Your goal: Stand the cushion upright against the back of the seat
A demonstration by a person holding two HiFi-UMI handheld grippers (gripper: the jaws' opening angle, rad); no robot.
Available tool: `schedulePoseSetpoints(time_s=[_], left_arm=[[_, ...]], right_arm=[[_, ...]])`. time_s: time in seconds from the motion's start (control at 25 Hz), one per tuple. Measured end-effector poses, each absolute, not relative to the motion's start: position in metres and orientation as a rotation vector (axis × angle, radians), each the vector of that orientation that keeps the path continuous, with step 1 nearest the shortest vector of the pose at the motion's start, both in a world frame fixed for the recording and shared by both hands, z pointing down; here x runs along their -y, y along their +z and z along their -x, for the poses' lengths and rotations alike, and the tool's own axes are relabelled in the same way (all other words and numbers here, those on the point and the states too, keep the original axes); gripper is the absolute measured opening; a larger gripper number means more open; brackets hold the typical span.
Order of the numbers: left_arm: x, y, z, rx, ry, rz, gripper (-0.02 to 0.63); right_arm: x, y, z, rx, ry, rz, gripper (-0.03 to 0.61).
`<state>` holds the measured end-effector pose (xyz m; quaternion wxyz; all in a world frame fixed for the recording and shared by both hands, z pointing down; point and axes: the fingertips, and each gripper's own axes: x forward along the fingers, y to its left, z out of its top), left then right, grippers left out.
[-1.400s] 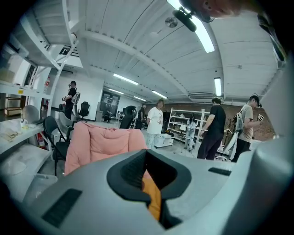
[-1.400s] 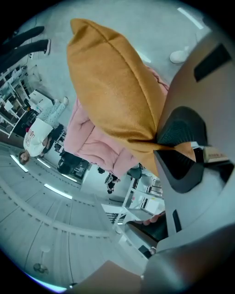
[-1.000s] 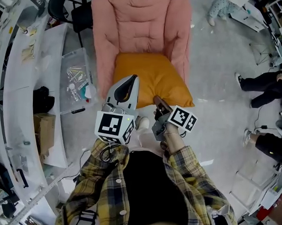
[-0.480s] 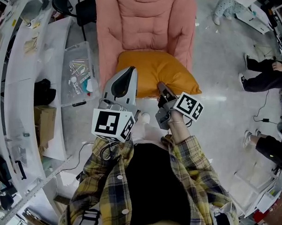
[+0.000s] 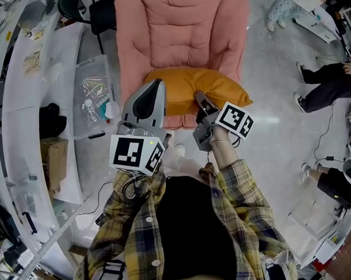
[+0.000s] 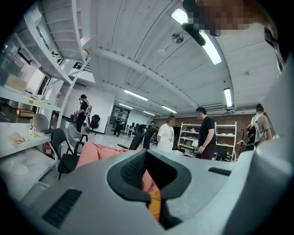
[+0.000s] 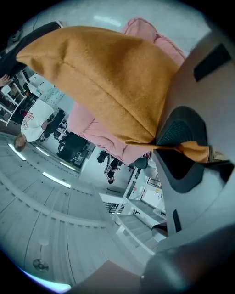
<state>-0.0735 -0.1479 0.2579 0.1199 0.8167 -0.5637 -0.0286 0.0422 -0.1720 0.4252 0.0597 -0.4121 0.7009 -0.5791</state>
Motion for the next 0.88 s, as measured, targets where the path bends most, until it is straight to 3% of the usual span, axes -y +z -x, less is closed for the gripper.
schedulePoseSetpoints(time_s=[0.88], left_arm=[[0.323,0.28,0.121,1.591,-0.111,-2.331,0.005]], right_arm=[[0.415,0.419,-0.035,-2.051,-1.839,1.271,0.031]])
